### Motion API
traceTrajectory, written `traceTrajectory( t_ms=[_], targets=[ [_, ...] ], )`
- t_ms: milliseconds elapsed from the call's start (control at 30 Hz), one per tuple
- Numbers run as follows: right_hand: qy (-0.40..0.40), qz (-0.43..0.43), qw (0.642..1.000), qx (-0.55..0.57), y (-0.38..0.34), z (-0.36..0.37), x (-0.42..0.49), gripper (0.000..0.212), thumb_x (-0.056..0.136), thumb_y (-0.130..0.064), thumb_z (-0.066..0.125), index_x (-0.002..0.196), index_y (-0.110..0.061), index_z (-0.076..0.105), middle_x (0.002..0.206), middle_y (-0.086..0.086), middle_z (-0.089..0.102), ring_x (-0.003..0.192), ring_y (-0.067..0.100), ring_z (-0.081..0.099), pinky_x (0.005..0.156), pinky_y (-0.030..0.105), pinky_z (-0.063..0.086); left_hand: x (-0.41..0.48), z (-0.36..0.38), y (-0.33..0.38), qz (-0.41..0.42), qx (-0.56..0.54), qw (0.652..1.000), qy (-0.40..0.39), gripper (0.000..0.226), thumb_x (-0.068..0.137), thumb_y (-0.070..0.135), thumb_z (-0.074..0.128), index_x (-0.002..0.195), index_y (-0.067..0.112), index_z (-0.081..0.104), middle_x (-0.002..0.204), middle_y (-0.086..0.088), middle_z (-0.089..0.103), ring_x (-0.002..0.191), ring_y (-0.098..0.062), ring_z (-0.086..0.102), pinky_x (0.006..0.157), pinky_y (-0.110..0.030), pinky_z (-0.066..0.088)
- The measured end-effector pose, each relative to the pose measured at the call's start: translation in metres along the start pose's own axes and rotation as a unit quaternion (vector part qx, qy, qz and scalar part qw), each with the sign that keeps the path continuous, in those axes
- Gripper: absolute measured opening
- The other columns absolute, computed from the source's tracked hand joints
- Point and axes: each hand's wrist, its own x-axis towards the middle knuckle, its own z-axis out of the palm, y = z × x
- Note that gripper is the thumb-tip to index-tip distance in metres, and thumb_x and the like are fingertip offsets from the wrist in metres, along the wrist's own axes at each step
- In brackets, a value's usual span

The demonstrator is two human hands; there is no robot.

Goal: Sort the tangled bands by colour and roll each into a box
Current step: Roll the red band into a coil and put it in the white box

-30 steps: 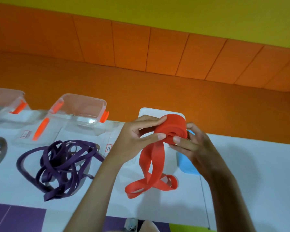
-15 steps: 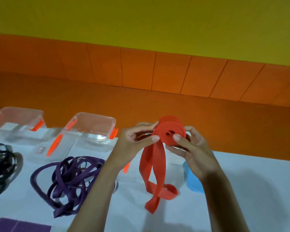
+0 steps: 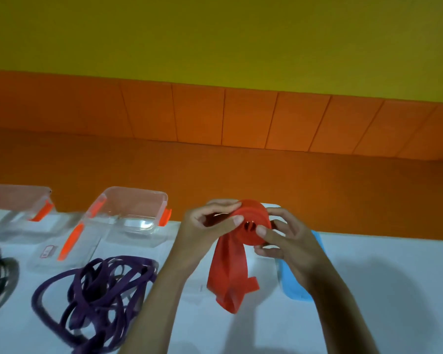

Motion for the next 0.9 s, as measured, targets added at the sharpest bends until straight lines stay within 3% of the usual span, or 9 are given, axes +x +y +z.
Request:
traceTrajectory(
  t_ms=[67, 200, 333, 433, 533, 600, 700, 900],
  targets=[
    [0.002, 0.000, 1.000, -0.015, -0.003, -0.011, 0.000, 0.062, 0.067, -0.049, 0.098, 0.118, -0.025, 0.073, 0.110, 0.015, 0.077, 0.092, 0.039, 0.079, 0.076, 0.037, 0.064, 0.002, 0.001, -0.004, -0.019, -0.014, 0.999, -0.024, 0.029, 0.079, 0.018, 0.085, 0.108, 0.015, 0.084, 0.122, -0.001, 0.077, 0.119, -0.016, 0.071, 0.093, -0.022, 0.056],
    [0.006, -0.012, 1.000, -0.010, -0.007, -0.031, -0.001, 0.046, 0.077, -0.038, 0.091, 0.118, -0.026, 0.073, 0.114, 0.014, 0.077, 0.095, 0.042, 0.078, 0.077, 0.037, 0.065, 0.005, 0.014, -0.006, -0.049, -0.009, 0.996, -0.074, 0.034, 0.083, 0.018, 0.083, 0.117, 0.019, 0.082, 0.127, 0.003, 0.074, 0.124, -0.014, 0.068, 0.098, -0.022, 0.054],
    [-0.006, 0.015, 1.000, 0.015, -0.006, -0.052, -0.002, 0.033, 0.080, -0.026, 0.085, 0.112, -0.026, 0.074, 0.113, 0.017, 0.077, 0.095, 0.042, 0.078, 0.076, 0.035, 0.065, 0.015, 0.034, -0.003, -0.025, 0.027, 0.997, -0.063, 0.033, 0.080, 0.022, 0.092, 0.111, 0.028, 0.084, 0.117, 0.001, 0.077, 0.111, -0.022, 0.073, 0.094, -0.029, 0.059],
    [-0.056, 0.052, 0.997, 0.026, -0.008, -0.070, -0.005, 0.047, 0.080, -0.017, 0.085, 0.124, -0.016, 0.067, 0.121, 0.021, 0.074, 0.105, 0.044, 0.075, 0.085, 0.044, 0.064, 0.016, 0.047, -0.007, -0.032, -0.004, 0.998, -0.046, 0.037, 0.073, 0.013, 0.094, 0.102, 0.024, 0.076, 0.108, -0.005, 0.079, 0.101, -0.023, 0.076, 0.083, -0.026, 0.061],
    [-0.095, 0.088, 0.992, -0.006, -0.011, -0.084, -0.010, 0.062, 0.082, -0.022, 0.087, 0.136, -0.020, 0.057, 0.127, 0.016, 0.074, 0.111, 0.042, 0.074, 0.086, 0.044, 0.064, 0.013, 0.057, -0.020, -0.039, -0.008, 0.998, -0.053, 0.034, 0.071, 0.010, 0.095, 0.096, 0.020, 0.074, 0.117, -0.004, 0.078, 0.109, -0.022, 0.076, 0.086, -0.026, 0.060],
    [-0.096, 0.099, 0.990, -0.006, -0.013, -0.088, -0.010, 0.060, 0.078, -0.036, 0.092, 0.130, -0.031, 0.062, 0.125, 0.013, 0.075, 0.110, 0.041, 0.075, 0.082, 0.041, 0.065, 0.010, 0.062, -0.029, -0.042, -0.008, 0.998, -0.044, 0.029, 0.068, 0.021, 0.095, 0.089, 0.024, 0.076, 0.116, -0.001, 0.078, 0.113, -0.021, 0.074, 0.089, -0.026, 0.059],
    [-0.076, 0.098, 0.992, -0.011, -0.011, -0.090, -0.008, 0.062, 0.077, -0.046, 0.091, 0.127, -0.024, 0.061, 0.120, 0.014, 0.076, 0.106, 0.041, 0.076, 0.079, 0.039, 0.065, 0.009, 0.070, -0.040, -0.053, 0.003, 0.999, -0.004, 0.024, 0.066, 0.031, 0.094, 0.085, 0.030, 0.078, 0.108, 0.001, 0.079, 0.111, -0.016, 0.074, 0.090, -0.022, 0.056],
    [-0.070, 0.091, 0.992, 0.054, -0.008, -0.105, -0.001, 0.033, 0.079, -0.042, 0.084, 0.106, -0.030, 0.069, 0.119, 0.022, 0.075, 0.101, 0.048, 0.076, 0.080, 0.041, 0.065, 0.002, 0.080, -0.043, -0.075, -0.015, 0.997, -0.024, 0.040, 0.076, 0.027, 0.089, 0.116, 0.031, 0.081, 0.125, 0.003, 0.077, 0.121, -0.016, 0.071, 0.097, -0.022, 0.055]
  ],
)
